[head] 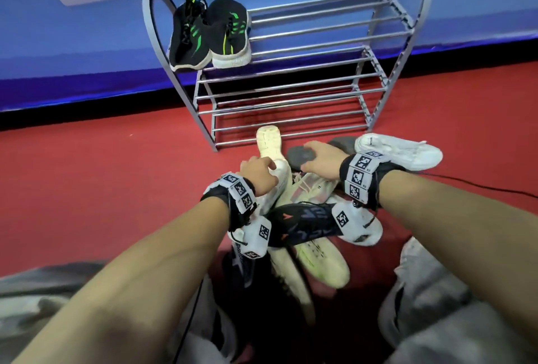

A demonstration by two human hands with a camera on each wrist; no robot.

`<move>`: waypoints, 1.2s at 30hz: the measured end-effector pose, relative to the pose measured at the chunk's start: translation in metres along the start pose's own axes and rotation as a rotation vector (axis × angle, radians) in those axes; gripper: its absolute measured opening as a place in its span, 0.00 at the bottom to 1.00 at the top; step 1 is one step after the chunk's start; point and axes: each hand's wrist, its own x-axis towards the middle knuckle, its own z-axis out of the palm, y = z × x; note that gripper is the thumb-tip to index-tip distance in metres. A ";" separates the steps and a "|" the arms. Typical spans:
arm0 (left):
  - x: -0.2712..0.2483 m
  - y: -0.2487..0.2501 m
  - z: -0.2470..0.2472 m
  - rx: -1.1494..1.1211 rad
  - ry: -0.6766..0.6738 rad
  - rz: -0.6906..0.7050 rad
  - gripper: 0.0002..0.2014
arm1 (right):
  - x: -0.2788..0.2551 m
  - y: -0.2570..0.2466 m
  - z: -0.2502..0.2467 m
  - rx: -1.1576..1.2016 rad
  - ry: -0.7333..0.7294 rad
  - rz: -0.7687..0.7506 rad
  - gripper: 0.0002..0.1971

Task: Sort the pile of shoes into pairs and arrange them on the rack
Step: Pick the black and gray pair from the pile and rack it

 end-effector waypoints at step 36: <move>-0.009 -0.112 0.062 -0.839 -0.306 -0.647 0.06 | 0.016 -0.009 0.088 -0.552 -0.443 -0.217 0.17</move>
